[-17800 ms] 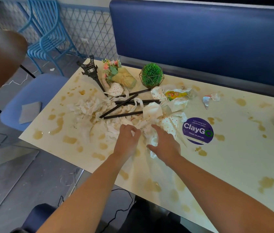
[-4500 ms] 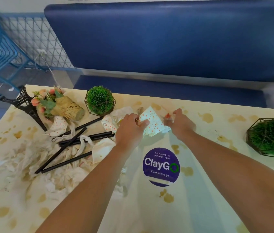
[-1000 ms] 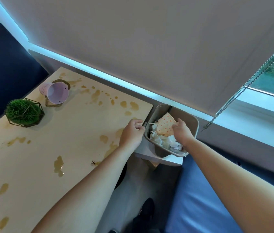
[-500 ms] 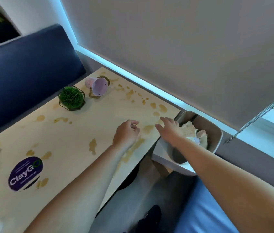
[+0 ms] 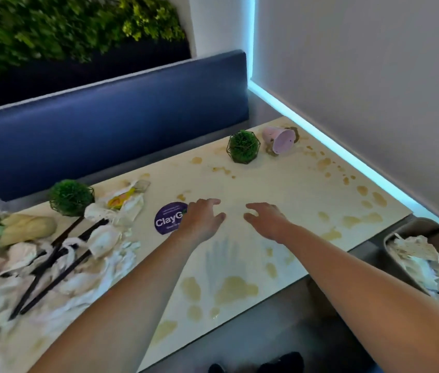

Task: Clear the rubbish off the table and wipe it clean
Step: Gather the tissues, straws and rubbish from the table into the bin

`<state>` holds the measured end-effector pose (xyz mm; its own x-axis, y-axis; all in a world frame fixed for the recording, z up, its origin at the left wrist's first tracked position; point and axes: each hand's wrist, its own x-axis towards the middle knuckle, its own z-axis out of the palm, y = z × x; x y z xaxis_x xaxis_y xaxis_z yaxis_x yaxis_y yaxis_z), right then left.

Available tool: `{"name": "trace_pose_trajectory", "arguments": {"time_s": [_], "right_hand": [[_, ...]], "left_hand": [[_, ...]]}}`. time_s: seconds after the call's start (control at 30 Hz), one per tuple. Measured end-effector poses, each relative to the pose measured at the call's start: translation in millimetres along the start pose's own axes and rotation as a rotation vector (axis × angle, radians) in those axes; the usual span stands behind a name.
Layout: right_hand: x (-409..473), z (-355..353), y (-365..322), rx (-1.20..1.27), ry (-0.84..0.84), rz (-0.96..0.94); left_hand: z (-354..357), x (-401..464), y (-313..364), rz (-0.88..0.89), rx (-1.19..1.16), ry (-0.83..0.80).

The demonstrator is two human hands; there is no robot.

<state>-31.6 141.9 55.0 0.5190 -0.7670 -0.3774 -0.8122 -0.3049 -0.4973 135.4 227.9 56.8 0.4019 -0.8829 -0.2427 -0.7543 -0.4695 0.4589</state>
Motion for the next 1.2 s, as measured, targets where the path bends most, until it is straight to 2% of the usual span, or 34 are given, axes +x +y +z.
{"name": "trace_pose_trajectory", "arguments": {"time_s": [0.33,0.6,1.03,1.13,1.2], "right_hand": [[4.9,88.6,-119.8,0.086,-0.127,-0.166],[14.6,141.9,-172.4,0.08,-0.279,-0.293],[35.2,188.8,-221.5,-0.298,-0.341,-0.729],[36.4,197.2,-221.5,-0.504,-0.311,-0.89],[38.3,203.4,-218.1,-0.629,-0.339,-0.955]], "left_hand": [[-46.0,-60.8,-130.1,-0.193,-0.064,0.128],[-47.0,-100.0,-199.5,-0.384,-0.201,0.171],[-32.2,-142.0,-252.9,-0.632,-0.262,0.264],[-23.2,-147.0,-254.8,-0.646,-0.28,0.299],[-17.2,-151.0,-255.0,-0.646,-0.217,0.268]]}}
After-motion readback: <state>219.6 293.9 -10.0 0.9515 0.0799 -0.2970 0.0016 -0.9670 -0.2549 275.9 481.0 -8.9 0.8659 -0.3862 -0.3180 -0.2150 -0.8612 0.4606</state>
